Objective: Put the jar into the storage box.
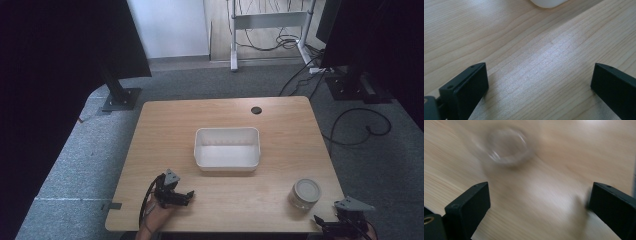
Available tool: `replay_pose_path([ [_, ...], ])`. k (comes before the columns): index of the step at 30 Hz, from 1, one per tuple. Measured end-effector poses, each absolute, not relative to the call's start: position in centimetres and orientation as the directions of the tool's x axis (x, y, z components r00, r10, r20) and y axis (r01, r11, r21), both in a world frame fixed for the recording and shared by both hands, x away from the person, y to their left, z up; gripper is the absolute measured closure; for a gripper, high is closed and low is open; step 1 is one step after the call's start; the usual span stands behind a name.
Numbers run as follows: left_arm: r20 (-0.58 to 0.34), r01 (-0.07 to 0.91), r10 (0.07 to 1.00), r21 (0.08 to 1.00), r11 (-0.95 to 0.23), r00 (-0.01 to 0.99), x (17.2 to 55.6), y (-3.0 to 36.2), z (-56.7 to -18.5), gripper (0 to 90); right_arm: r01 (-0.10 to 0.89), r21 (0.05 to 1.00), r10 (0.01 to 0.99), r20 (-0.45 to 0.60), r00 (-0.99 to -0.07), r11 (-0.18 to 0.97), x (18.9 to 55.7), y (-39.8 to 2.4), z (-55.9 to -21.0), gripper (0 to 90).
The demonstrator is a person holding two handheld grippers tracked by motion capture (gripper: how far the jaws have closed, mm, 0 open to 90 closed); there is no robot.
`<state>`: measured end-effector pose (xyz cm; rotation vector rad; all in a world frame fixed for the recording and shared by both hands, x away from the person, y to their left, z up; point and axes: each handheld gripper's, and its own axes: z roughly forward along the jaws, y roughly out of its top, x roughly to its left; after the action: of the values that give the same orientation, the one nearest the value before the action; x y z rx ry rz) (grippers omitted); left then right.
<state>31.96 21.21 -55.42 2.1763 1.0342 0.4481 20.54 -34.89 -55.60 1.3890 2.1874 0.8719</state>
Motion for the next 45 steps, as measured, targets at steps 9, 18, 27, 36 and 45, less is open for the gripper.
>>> replay_pose_path([
  [9,0.018,0.549,0.782,0.702,-0.454,0.624,32.0,21.2,-55.4,1.0,0.673,0.687,0.919,0.018,-0.394,0.275,20.2,-34.9,-56.0,0.0],
  [18,0.017,0.549,0.782,0.703,-0.452,0.623,31.9,21.2,-55.4,1.0,0.681,0.678,0.920,0.018,-0.391,0.277,20.3,-34.8,-55.9,0.0],
  [27,0.017,0.549,0.782,0.703,-0.452,0.623,32.0,21.2,-55.4,1.0,0.685,0.676,0.923,0.019,-0.385,0.272,20.4,-34.7,-55.9,0.0],
  [36,0.018,0.549,0.782,0.702,-0.454,0.623,32.0,21.2,-55.4,1.0,0.678,0.686,0.922,0.027,-0.386,0.264,20.4,-34.4,-55.4,4.3],
  [45,0.017,0.550,0.782,0.702,-0.453,0.623,31.9,21.2,-55.4,1.0,0.659,0.704,0.919,0.026,-0.394,0.263,20.4,-34.1,-54.6,3.4],
])
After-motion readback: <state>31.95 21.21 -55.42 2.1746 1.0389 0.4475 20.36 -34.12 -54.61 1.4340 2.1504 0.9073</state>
